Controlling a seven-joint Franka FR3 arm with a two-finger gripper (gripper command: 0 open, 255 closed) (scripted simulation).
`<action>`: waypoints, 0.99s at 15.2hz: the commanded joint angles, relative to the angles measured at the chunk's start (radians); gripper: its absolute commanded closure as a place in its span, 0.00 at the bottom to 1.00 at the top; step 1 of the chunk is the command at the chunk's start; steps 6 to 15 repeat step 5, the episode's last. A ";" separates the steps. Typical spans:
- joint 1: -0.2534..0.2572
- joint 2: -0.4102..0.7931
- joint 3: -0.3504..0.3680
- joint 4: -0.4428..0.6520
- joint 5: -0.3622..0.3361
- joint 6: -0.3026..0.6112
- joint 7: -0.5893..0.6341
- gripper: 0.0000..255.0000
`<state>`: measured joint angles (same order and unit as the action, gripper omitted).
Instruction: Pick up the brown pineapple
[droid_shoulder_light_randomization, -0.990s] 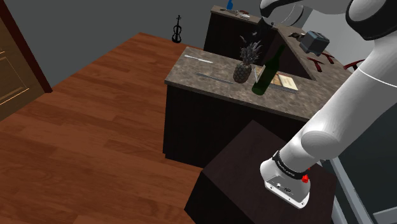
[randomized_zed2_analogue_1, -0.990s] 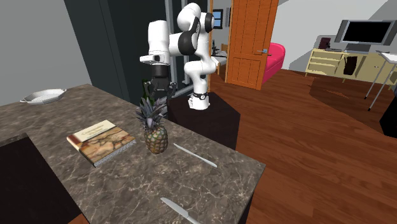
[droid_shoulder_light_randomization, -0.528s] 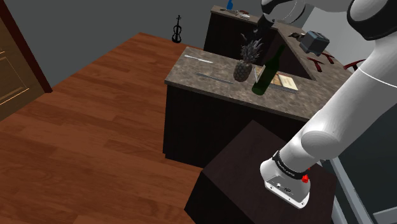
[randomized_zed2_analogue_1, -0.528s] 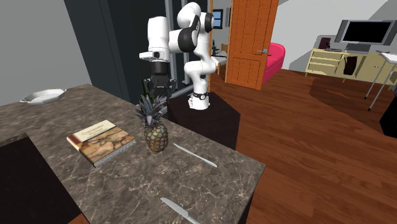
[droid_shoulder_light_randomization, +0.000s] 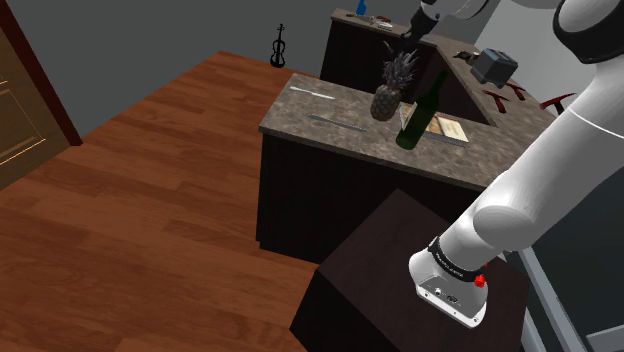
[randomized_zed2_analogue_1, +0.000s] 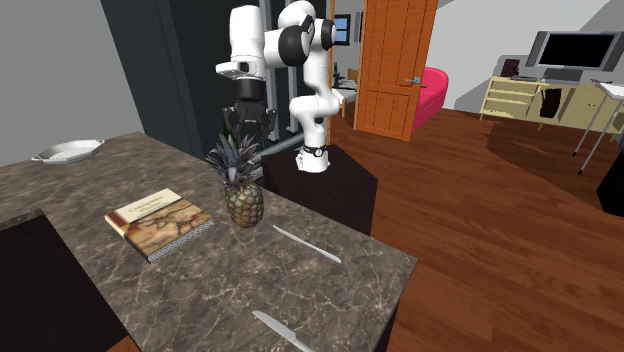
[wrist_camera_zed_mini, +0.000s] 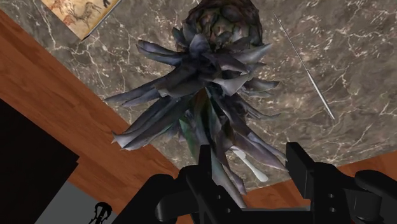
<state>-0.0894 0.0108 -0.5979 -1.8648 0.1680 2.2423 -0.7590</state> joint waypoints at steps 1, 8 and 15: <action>-0.001 -0.004 -0.001 0.023 -0.005 -0.023 0.004 1.00; -0.001 -0.007 -0.001 0.049 -0.009 -0.051 0.010 1.00; -0.001 -0.007 -0.001 0.049 -0.009 -0.051 0.010 1.00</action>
